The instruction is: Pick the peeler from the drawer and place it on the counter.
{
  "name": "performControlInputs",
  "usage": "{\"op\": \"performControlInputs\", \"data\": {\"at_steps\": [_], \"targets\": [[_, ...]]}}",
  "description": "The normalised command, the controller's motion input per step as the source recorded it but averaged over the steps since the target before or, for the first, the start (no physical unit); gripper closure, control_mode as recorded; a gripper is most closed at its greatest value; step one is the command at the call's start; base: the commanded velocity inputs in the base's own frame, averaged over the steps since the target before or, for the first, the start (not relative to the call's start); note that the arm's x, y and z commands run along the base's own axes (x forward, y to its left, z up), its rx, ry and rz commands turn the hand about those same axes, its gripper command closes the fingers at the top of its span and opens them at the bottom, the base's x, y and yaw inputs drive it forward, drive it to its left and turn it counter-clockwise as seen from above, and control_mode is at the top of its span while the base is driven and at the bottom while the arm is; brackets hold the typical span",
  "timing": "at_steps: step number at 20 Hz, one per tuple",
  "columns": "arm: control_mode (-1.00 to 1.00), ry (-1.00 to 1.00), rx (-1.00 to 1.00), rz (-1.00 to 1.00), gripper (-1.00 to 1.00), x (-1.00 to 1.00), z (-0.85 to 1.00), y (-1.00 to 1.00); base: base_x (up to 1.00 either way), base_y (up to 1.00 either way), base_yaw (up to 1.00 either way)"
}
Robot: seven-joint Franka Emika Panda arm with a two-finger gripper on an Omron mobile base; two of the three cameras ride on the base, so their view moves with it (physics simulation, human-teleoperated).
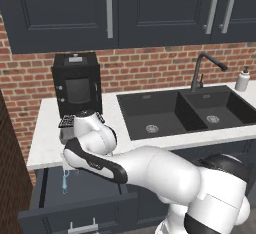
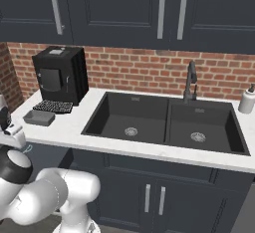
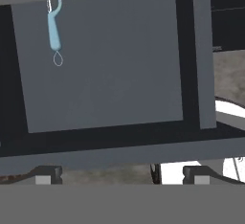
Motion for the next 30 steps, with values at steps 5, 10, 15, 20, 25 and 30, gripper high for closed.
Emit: {"op": "performControlInputs", "data": {"at_steps": [5,10,15,20,25,30], "targets": [[-1.00,0.03,-0.01,0.00,-1.00,0.00,-0.28,0.13,0.00,0.00,0.00],[-1.00,0.03,0.00,0.00,-1.00,-0.14,-0.24,0.01,0.00,0.00,0.00],[-1.00,0.01,0.00,0.00,-1.00,-0.08,-0.32,0.01,0.00,0.00,0.00],[-1.00,0.00,0.00,0.00,-1.00,-0.11,-0.47,0.01,0.00,0.00,0.00],[-1.00,0.00,-0.01,0.00,-1.00,-0.08,-0.52,0.10,0.00,0.00,0.00],[-1.00,0.00,0.00,0.00,-1.00,-0.02,-0.23,0.05,0.00,0.00,0.00]]}}
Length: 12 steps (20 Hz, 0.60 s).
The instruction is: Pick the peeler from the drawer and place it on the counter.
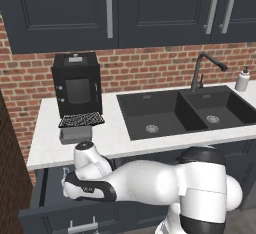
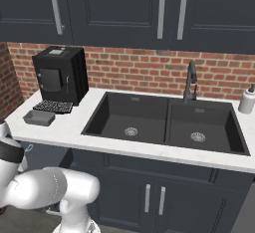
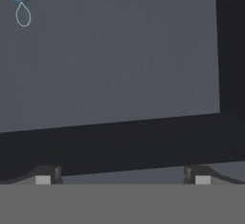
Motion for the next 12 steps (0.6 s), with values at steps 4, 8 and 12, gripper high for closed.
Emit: {"op": "performControlInputs", "data": {"at_steps": [4,8,12], "targets": [[-1.00,-0.02,0.00,0.00,-1.00,0.00,0.00,0.00,0.00,0.00,0.00],[-1.00,-0.07,0.00,0.00,-1.00,0.00,0.00,0.00,0.00,0.00,0.00],[-1.00,-0.09,0.00,0.00,-1.00,0.00,0.00,0.00,0.00,0.00,0.00]]}}
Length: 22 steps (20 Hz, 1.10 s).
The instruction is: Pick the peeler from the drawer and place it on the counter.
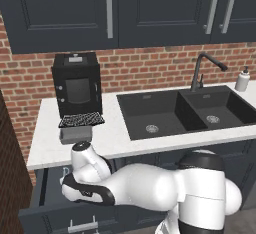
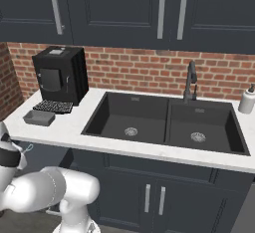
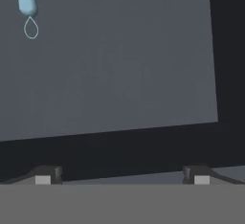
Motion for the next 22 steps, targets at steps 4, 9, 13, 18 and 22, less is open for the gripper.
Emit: {"op": "performControlInputs", "data": {"at_steps": [4,9,13,18,22], "targets": [[-1.00,-0.08,0.00,0.00,-1.00,-0.08,-0.12,0.00,0.00,0.00,0.00],[-1.00,-0.15,0.01,0.00,-1.00,0.03,-0.03,0.00,0.00,0.00,0.00],[-1.00,-0.13,0.01,0.00,-1.00,0.03,-0.04,0.00,0.00,0.00,0.00],[-1.00,-0.03,0.00,0.00,-1.00,-0.21,-0.30,0.00,0.00,0.00,0.00],[-1.00,0.05,0.00,0.00,-1.00,-0.79,-0.47,0.00,0.00,0.00,0.00]]}}
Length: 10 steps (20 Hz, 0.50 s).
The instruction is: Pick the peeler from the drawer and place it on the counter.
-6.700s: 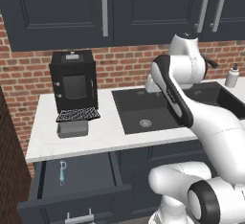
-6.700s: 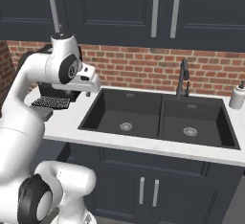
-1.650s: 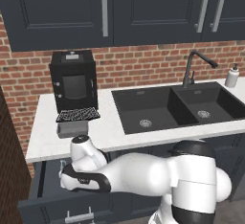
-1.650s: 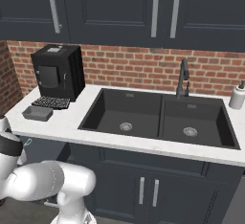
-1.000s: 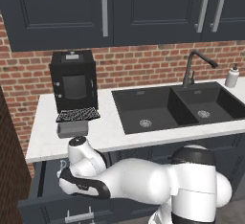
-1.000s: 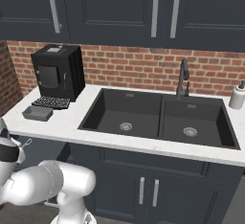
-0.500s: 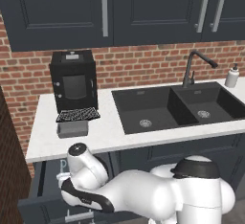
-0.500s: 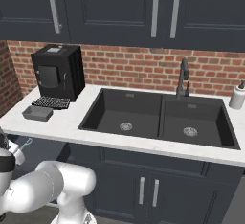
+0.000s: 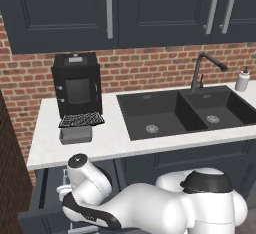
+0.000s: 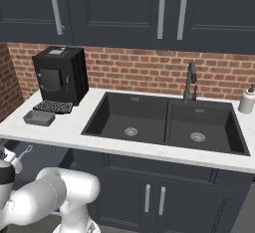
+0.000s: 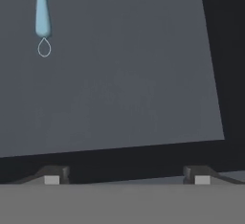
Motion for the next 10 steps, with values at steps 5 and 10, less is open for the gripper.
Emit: {"op": "performControlInputs", "data": {"at_steps": [5,10], "targets": [[-1.00,0.13,0.00,0.00,-1.00,-0.93,-0.47,0.00,0.00,0.00,0.00],[-1.00,0.09,0.00,0.00,-1.00,-0.90,-0.55,0.00,0.00,0.00,0.00]]}}
